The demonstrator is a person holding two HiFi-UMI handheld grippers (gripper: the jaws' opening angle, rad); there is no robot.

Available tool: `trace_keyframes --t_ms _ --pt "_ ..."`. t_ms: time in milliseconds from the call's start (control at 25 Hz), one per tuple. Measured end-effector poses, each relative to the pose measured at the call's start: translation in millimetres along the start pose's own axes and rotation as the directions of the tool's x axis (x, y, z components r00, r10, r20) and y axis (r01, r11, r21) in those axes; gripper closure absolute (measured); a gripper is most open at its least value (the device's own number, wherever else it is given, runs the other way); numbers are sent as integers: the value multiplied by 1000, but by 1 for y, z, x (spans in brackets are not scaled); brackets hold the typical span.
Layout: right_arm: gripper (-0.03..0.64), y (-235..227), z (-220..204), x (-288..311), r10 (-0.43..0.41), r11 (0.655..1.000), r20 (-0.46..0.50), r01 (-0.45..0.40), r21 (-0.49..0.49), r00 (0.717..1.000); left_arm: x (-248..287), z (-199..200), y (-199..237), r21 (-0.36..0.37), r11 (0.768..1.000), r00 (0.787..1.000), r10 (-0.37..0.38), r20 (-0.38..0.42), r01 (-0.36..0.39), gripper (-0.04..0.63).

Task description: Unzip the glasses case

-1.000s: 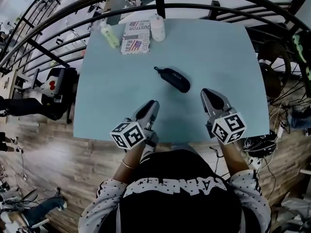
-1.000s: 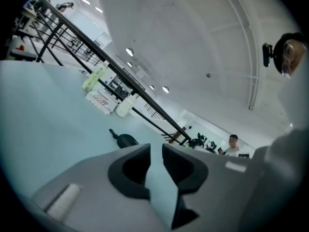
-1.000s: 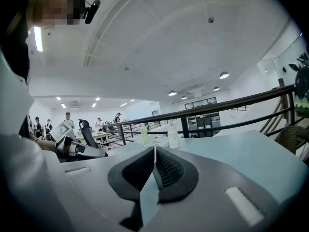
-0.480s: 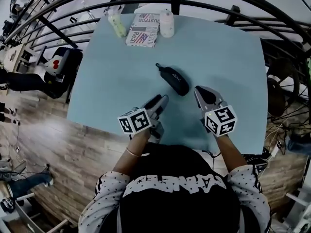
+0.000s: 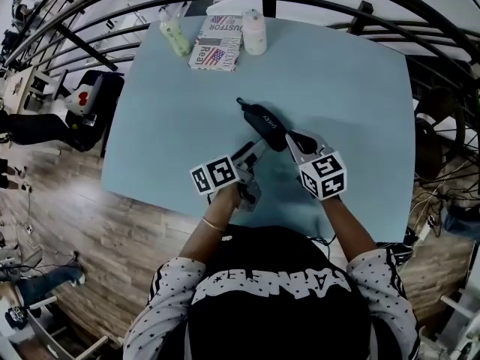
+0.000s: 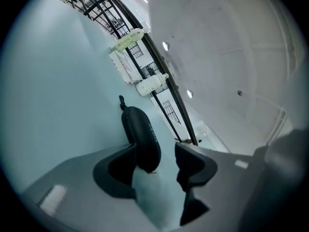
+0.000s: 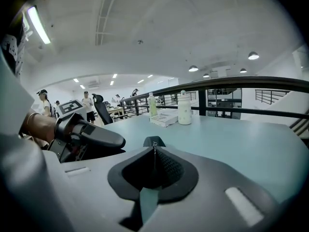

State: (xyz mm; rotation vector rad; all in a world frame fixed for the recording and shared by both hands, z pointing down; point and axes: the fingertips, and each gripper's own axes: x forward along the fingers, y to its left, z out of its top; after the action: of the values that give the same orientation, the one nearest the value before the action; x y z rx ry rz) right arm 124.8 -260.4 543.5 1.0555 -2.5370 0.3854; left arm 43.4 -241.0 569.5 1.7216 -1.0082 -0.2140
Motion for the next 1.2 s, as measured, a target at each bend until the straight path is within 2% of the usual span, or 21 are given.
trace_keyframes --t_ms 240,440,1200 --pt "615 -3 -8 25 -24 999 -51 22 -41 998 22 4 22 -52 998 998 41 -44 -43 595" --pt "615 -3 -15 40 -33 996 -100 24 -89 994 34 9 28 -61 997 997 53 -59 -57 595" --pt "620 -30 -16 47 -67 997 -97 64 -31 993 71 16 28 -122 992 996 17 -90 -28 595"
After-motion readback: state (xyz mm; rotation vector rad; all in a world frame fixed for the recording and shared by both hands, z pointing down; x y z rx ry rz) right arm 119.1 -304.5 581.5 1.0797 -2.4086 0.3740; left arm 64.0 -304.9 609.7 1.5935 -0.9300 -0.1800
